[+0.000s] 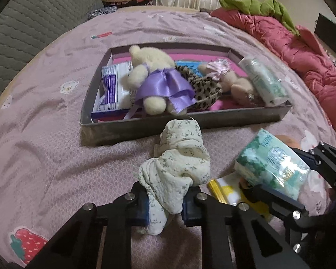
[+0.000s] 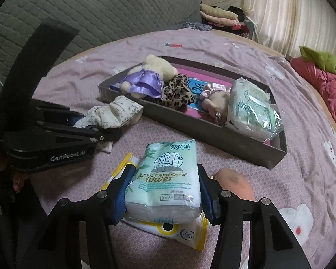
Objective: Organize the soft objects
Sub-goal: 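Close the left tool on the white floral cloth while the right tool grasps the Flower tissue pack, then lift and carry the floral cloth and Flower tissue pack over the box with both tools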
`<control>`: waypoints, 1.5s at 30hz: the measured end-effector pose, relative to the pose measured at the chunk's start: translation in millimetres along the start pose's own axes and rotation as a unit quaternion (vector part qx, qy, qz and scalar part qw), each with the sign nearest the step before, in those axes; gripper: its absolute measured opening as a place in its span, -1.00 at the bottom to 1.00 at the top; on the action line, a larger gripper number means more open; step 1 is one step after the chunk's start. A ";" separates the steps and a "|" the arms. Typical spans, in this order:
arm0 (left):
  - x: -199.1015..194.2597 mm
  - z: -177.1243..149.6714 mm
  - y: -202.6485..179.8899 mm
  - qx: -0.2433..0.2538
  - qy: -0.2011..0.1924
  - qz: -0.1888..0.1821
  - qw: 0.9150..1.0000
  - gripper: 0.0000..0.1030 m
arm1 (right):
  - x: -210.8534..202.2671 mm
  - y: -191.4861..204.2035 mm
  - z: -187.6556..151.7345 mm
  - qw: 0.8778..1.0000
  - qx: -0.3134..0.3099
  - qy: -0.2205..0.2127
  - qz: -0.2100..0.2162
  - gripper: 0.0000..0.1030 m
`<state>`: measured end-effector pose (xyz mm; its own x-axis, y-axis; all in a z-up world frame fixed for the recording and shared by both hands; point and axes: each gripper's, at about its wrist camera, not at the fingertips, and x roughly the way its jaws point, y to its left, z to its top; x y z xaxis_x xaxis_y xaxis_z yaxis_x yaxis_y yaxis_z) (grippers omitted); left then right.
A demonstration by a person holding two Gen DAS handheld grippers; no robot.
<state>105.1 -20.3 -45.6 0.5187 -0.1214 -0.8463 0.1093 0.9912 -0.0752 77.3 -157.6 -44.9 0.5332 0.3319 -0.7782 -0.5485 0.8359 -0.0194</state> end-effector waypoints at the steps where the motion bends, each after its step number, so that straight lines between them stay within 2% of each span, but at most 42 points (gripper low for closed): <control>1: -2.9 -0.6 -0.7 0.001 -0.003 -0.002 1.000 -0.62 | -1.5 -0.4 0.9 1.000 0.001 -0.003 0.000 0.07; 9: -30.3 3.4 -2.3 -0.011 -0.026 -0.024 0.999 -0.62 | -16.9 -0.5 8.2 0.999 0.007 -0.034 0.011 0.07; 24: -60.0 21.4 -1.4 -0.017 -0.067 -0.025 0.997 -0.62 | -31.6 -4.1 25.8 0.997 0.019 -0.074 0.013 0.07; 39: -61.6 45.1 22.2 -0.041 -0.090 -0.019 0.995 -0.62 | -31.1 -13.6 49.7 0.994 0.037 -0.100 -0.001 0.07; 45: -54.1 54.4 33.7 -0.050 -0.096 -0.018 0.994 -0.62 | -32.4 -30.0 60.0 0.991 0.073 -0.112 -0.007 0.07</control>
<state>126.8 16.8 26.4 0.6700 -0.1547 -0.7261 0.0504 0.9853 -0.1633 115.0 -167.2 18.5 0.6789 0.3940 -0.6196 -0.4493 0.8903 0.0738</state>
